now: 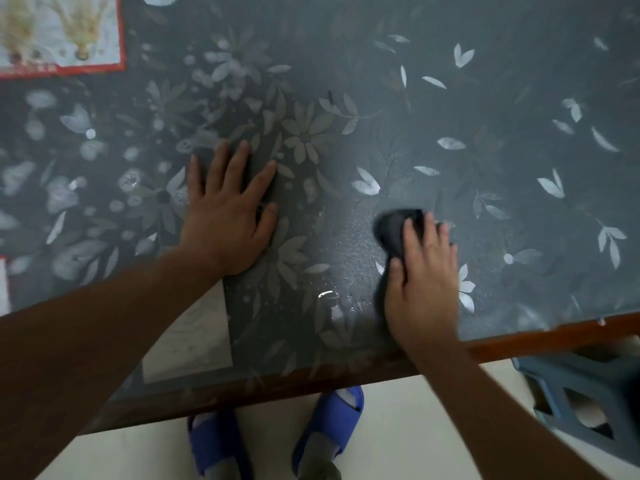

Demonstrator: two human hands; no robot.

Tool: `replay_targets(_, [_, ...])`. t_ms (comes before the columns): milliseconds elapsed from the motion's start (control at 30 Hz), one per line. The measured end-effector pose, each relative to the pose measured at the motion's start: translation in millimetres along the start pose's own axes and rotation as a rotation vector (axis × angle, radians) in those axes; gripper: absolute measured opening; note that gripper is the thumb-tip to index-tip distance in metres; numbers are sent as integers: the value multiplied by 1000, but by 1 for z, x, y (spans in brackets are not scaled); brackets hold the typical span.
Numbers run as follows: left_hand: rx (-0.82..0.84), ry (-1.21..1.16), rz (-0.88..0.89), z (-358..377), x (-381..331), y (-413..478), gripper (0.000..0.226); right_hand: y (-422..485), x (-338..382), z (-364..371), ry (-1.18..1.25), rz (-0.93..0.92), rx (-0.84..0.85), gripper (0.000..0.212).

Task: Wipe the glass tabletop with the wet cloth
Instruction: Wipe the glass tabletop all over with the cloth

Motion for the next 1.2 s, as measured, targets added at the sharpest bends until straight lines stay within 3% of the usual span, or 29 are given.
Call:
replay_targets(200, [-102, -148, 33, -9, 2, -5, 51, -26, 45, 29, 19, -66, 32, 54])
replay_targets(400, [-25, -57, 114, -6, 12, -27, 58, -39, 43, 24, 26, 226, -119, 57])
replay_targets(533, [-12, -29, 187, 0, 24, -31, 63, -47, 93, 55, -12, 161, -109, 57])
replay_targets(667, [-53, -39, 178, 3, 24, -30, 63, -12, 92, 55, -39, -34, -42, 55])
replay_targets(800, [-36, -19, 181, 3, 23, -31, 64, 40, 93, 49, 9, 89, -101, 56])
replay_targets(867, [-26, -16, 180, 2, 23, -31, 64, 23, 104, 56, -13, -14, -66, 57])
replay_targets(967, [-31, -22, 176, -1, 22, -31, 63, -28, 102, 58, -48, -315, 125, 56])
replay_targets(1033, [-46, -38, 175, -3, 22, -32, 62, -14, 88, 49, -71, -430, 200, 56])
replay_targets(1100, [-58, -52, 175, -3, 22, -31, 62, 27, 83, 40, -92, -334, 147, 56])
replay_targets(1200, [-76, -78, 164, -2, 24, -31, 60, 57, 92, 38, -26, -29, 8, 56])
Point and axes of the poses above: each hand's wrist, its own y-axis towards the middle knuckle, its own z-axis out of the palm, x = y × z, the point moved 2 cm from there along y, towards the middle knuckle, and after that the axes turned 7 degrees about y, right-handed, at the moved point
